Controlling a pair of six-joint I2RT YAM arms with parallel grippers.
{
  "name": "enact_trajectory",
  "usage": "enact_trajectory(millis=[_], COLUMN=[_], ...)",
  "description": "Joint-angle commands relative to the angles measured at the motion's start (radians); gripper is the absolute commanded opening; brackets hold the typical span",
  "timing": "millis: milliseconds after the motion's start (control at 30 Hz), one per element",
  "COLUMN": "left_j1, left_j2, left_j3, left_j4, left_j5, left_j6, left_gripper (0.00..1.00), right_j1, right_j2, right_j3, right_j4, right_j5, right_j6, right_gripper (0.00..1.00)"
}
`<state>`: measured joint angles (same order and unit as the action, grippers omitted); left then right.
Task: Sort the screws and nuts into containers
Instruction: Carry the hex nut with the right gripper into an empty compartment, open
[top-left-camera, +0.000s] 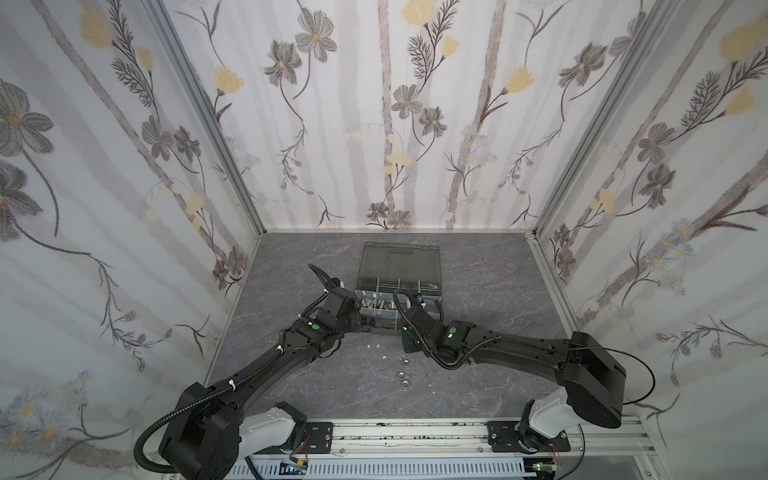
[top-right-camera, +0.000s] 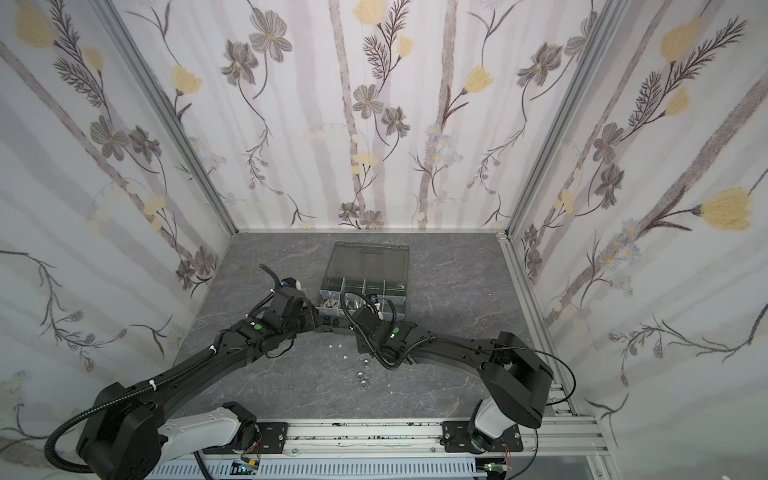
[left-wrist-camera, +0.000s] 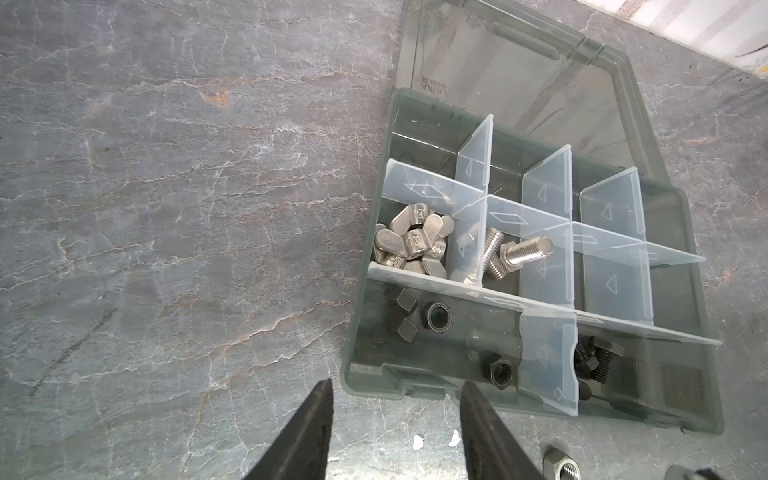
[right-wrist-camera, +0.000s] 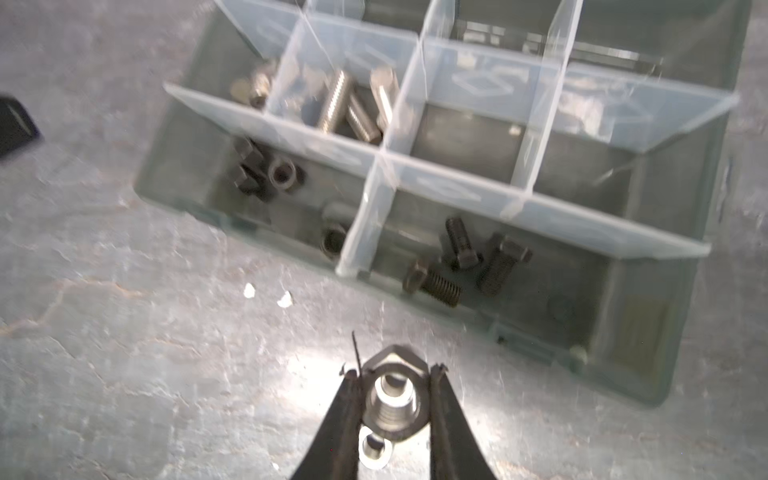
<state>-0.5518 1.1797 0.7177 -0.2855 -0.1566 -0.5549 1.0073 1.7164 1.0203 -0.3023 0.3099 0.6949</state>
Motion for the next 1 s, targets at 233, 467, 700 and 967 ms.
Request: enact_trajectory(millis=[233,467,700,967], left_j1=[0.002,0.002,0.002,0.001], left_j2=[-0.042,-0.054,-0.055,-0.052], left_j3=[-0.024,-0.05,-0.05,-0.048], left_j4=[0.022,0.023,0.023,0.025], left_j5=[0.009,0.026,0.027,0.023], left_j6=[-0.033,-0.055,-0.054,-0.052], left_gripper=[0.52,0.52,0.52,0.52], right_j1=[-0.162,-0.18,-0.179,-0.179], right_j2=[0.165,0.238,0.253,0.252], right_j3=[0.22,0.244,0.246,0.246], right_j4=[0.028,0.033,0.045,0.043], right_j5=[-0.027,-0.048,-0.058,-0.062], right_j6=[-0.185,-0.193,-0.184,-0.184], right_gripper=[0.21,0.22,0.26,0.32])
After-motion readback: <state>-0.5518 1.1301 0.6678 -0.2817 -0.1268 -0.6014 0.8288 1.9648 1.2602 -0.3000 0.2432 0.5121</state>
